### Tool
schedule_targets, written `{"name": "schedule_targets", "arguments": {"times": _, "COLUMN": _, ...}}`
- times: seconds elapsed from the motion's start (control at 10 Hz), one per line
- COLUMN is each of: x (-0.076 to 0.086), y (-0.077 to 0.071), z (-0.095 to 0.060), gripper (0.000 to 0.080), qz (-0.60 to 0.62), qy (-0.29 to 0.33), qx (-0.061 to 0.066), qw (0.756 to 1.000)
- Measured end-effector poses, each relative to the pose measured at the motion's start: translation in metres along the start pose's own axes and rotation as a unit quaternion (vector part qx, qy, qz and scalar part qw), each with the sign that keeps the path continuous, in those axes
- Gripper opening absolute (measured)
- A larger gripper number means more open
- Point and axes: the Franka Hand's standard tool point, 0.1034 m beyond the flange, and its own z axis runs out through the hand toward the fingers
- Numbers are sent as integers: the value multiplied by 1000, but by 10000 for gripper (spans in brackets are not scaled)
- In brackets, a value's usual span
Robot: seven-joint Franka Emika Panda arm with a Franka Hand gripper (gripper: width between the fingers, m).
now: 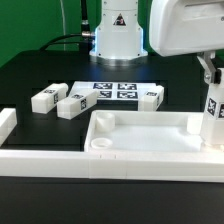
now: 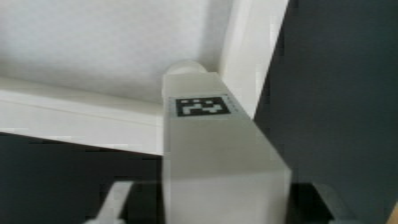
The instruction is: Assemble desk
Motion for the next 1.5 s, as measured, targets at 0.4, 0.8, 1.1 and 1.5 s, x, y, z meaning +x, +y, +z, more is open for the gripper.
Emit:
{"name": "schedule_targets", "arguments": {"times": 0.4, "x": 1, "y": 3, "z": 0, "gripper": 292, "qz": 208, "qy": 5, "qx": 2, "qw": 978}}
{"name": "schedule_targets", "arguments": {"times": 0.8, "x": 2, "y": 5, "z": 0, "gripper": 292, "qz": 334, "qy": 10, "qx": 3, "qw": 942}}
{"name": "schedule_targets", "arguments": {"times": 1.1, "x": 2, "y": 5, "z": 0, "gripper": 293, "qz": 419, "qy": 8, "qx": 6, "qw": 908}}
{"name": "schedule_targets", "arguments": {"times": 1.5, "x": 0, "y": 6, "z": 1, "gripper": 294, "qz": 551, "qy": 13, "qx": 21, "qw": 834}}
